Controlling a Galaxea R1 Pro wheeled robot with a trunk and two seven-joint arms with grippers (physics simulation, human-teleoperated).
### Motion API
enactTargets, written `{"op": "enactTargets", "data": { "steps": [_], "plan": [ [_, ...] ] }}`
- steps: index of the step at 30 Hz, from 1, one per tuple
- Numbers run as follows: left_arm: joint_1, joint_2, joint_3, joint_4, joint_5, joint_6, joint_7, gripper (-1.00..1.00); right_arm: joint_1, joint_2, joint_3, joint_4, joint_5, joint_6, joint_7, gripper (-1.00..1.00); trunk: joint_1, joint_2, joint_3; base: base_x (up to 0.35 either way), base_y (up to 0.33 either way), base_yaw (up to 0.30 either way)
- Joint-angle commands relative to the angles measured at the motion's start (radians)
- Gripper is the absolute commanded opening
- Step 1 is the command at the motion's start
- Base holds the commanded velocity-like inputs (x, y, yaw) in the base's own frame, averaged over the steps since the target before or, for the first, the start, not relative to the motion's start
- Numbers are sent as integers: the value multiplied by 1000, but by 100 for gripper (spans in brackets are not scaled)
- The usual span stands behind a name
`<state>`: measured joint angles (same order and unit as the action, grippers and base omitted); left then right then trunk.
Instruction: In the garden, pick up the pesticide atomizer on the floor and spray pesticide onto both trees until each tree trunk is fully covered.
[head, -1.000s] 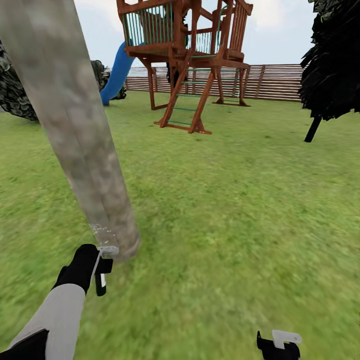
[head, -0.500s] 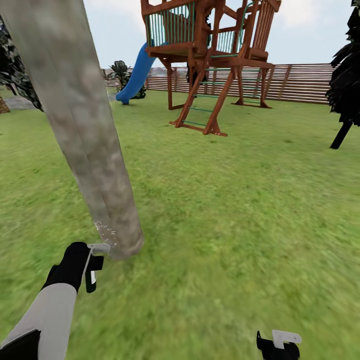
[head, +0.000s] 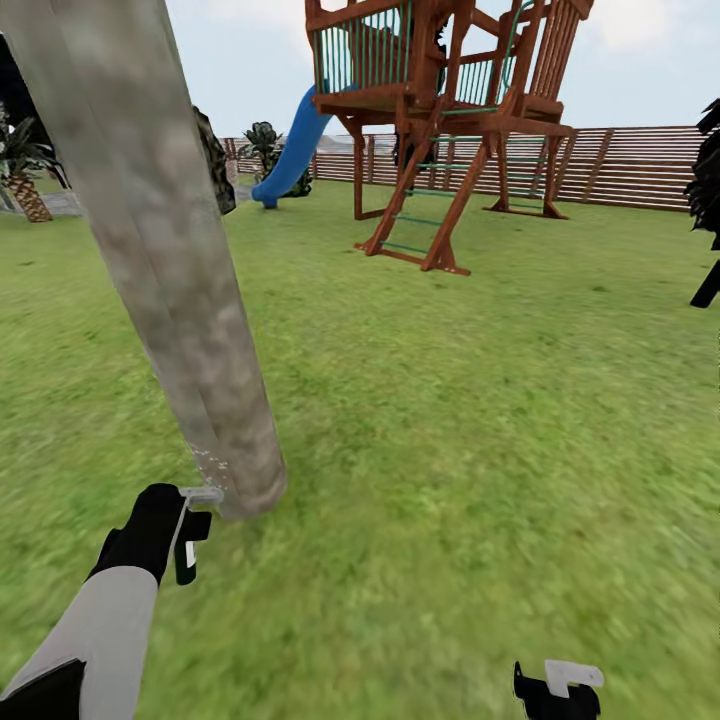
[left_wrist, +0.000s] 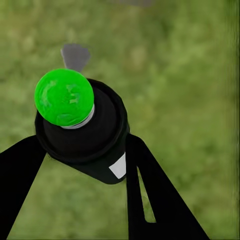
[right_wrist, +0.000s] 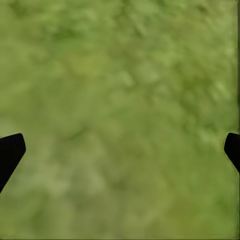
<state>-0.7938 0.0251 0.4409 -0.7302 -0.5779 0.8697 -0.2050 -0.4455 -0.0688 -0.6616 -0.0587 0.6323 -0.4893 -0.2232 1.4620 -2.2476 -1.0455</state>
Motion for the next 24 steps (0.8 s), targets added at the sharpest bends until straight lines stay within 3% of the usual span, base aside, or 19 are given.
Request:
{"op": "enactTargets", "data": {
  "steps": [1, 10, 12, 20, 24],
  "plan": [
    [-1, -1, 3, -2, -11, 3, -10, -100, -1, 0, -6, 2, 10, -3, -5, 100, 0, 0, -1, 87, -266, 0],
    [-1, -1, 5, -3, -11, 3, -10, -100, -1, 0, -6, 2, 10, -3, -5, 100, 0, 0, -1, 14, -272, 0],
    [-1, 9, 5, -3, -13, 3, -10, -100, -1, 0, -6, 2, 10, -3, -5, 100, 0, 0, -1, 0, -274, 187],
    [-1, 7, 5, -2, -14, 3, -10, -100, -1, 0, -5, 2, 10, -3, -5, 100, 0, 0, -1, 99, -262, 268],
    [-5, 1, 5, -2, -10, 4, -10, -100, -1, 0, -6, 2, 10, -3, -5, 100, 0, 0, -1, 136, -249, 33]
  ]
}}
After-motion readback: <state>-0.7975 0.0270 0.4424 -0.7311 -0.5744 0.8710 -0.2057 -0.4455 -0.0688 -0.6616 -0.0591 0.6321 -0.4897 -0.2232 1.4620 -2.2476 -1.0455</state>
